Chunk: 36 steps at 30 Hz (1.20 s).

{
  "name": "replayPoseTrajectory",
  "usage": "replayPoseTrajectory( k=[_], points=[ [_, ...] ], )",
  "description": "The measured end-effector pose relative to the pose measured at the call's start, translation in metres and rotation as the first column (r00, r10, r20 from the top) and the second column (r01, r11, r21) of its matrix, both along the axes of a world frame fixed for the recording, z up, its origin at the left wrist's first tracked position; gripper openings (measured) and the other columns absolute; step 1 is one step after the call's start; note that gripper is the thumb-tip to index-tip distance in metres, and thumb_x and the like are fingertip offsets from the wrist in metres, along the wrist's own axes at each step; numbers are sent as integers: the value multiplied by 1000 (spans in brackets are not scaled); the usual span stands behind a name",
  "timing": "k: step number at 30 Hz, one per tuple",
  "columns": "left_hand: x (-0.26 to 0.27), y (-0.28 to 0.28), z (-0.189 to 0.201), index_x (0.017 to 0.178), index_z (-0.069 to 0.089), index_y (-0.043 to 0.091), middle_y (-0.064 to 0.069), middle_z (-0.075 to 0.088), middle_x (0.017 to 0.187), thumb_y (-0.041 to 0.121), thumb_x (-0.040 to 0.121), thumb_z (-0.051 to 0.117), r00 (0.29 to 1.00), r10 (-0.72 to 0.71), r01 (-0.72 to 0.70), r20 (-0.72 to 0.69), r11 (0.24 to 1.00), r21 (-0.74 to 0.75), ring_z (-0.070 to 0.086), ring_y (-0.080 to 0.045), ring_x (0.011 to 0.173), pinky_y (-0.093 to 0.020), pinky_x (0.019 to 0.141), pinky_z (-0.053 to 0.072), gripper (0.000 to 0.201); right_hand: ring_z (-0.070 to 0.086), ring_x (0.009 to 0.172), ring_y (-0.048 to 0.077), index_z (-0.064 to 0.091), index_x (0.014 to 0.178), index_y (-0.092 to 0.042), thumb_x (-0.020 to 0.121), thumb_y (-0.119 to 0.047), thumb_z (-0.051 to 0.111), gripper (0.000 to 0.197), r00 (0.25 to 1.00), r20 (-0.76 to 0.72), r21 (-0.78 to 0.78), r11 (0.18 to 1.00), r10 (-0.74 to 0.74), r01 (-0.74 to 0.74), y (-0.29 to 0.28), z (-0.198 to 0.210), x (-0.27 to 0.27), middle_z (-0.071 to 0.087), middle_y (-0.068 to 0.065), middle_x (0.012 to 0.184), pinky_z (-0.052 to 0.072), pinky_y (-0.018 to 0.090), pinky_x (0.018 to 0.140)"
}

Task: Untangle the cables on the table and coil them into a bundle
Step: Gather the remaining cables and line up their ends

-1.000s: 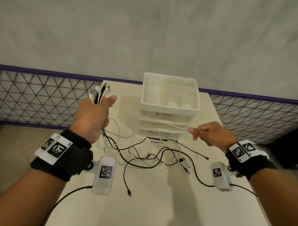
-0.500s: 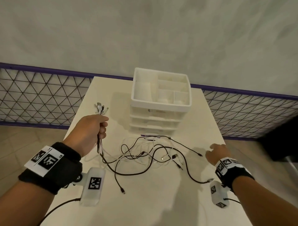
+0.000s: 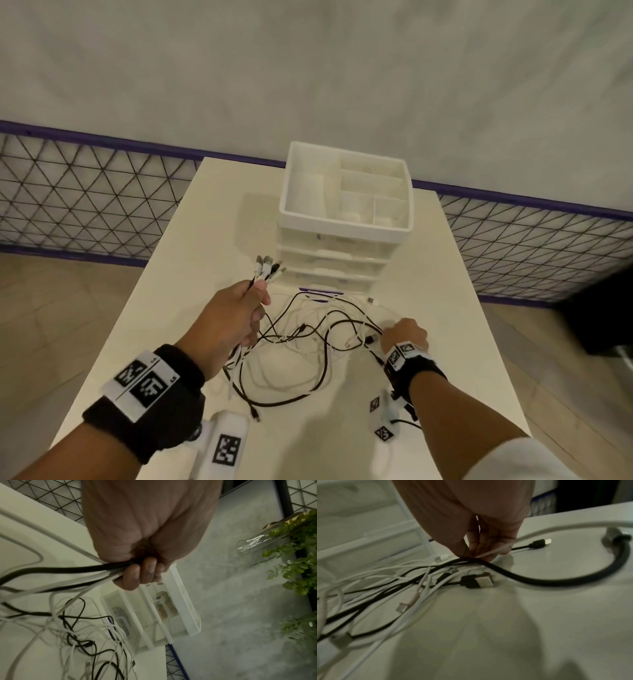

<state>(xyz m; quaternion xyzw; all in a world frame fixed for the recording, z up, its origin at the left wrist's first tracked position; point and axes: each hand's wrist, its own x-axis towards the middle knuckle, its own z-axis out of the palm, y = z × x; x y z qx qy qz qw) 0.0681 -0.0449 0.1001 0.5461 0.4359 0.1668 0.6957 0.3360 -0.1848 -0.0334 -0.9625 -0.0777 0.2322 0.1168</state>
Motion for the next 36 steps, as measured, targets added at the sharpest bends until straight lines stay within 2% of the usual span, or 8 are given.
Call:
replayPoseTrajectory(
  k=[8, 15, 18, 22, 26, 29, 32, 36],
  points=[
    [-2, 6, -4, 88, 55, 5, 7, 39, 51, 30, 104, 46, 999, 46, -46, -1, 999, -15, 29, -10, 44, -24, 42, 25, 31, 57, 115, 35, 51, 123, -6, 89, -22, 61, 38, 963, 212, -65, 986, 165, -155, -16, 1, 6, 50, 15, 127, 51, 43, 93],
    [-4, 6, -8, 89, 55, 5, 3, 38, 57, 26, 104, 48, 996, 86, -86, 24, 996, -23, 29, -11, 46, -26, 44, 27, 27, 65, 104, 36, 64, 107, -4, 89, -29, 59, 31, 995, 41, -40, 995, 96, -94, -33, -6, 7, 67, 17, 113, 52, 38, 91],
    [-5, 7, -8, 89, 48, 7, -3, 40, 68, 21, 103, 50, 994, 97, -93, 60, 994, -64, 31, -12, 50, -29, 51, 28, 20, 68, 96, 34, 63, 97, -3, 90, -27, 57, 26, 996, 50, 225, 971, 68, -77, -19, 22, 3, 73, 16, 100, 52, 34, 78],
    [3, 9, 4, 95, 51, 8, -6, 48, 73, 27, 100, 56, 986, 137, -125, 95, 984, -128, 32, -10, 46, -27, 48, 31, 20, 69, 65, 26, 58, 83, -11, 89, -8, 55, 8, 946, 88, 697, 659, 313, -283, 6, 95, -24, 70, 6, 65, 57, 44, 70],
    [28, 0, 23, 95, 63, -1, -10, 60, 80, 42, 89, 68, 983, 123, -104, 137, 985, -140, 34, -9, 45, -25, 48, 32, 44, 62, 60, 22, 62, 87, -13, 94, -8, 62, 8, 802, 204, 798, 379, 561, -468, 26, 155, -82, 67, 4, 69, 54, 30, 60],
    [39, -3, 36, 89, 64, 2, -7, 53, 73, 31, 95, 64, 959, 117, -78, 257, 985, -155, 36, -10, 47, -23, 45, 32, 30, 62, 61, 24, 65, 92, -11, 93, -11, 65, 1, 712, 239, 798, 284, 661, -532, 33, 167, -115, 69, 7, 72, 51, 33, 58],
    [34, 8, 49, 89, 58, 9, -1, 48, 67, 16, 101, 54, 915, 194, -135, 353, 973, -185, 33, -6, 40, -20, 41, 29, 15, 54, 52, 10, 66, 96, -16, 94, -23, 66, 7, 714, 179, 800, 322, 677, -506, 32, 163, -109, 62, 1, 63, 44, 25, 51],
    [9, 42, 67, 90, 54, 17, 5, 43, 61, 24, 103, 49, 832, 309, -244, 460, 949, -198, 30, -5, 42, -19, 42, 32, 16, 39, 50, 14, 68, 78, -13, 92, -41, 64, 32, 778, 89, 746, 476, 622, -466, 11, 147, -67, 46, -5, 54, 36, 29, 55]
  ],
)
